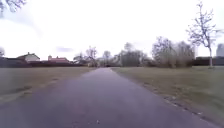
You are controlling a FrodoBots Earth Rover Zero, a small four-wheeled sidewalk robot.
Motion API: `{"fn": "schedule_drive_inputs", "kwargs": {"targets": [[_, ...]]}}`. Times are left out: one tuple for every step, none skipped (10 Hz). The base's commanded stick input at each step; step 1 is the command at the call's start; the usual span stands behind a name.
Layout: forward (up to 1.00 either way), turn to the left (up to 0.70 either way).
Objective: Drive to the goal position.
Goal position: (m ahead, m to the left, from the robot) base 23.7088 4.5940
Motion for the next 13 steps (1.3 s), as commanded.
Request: {"fn": "schedule_drive_inputs", "kwargs": {"targets": [[1.0, 0.0], [1.0, 0.0], [1.0, 0.0], [1.0, 0.0], [1.0, 0.0], [1.0, 0.0], [1.0, 0.0], [1.0, 0.0], [1.0, 0.0], [1.0, 0.0], [1.0, 0.0], [1.0, 0.0], [1.0, 0.0]]}}
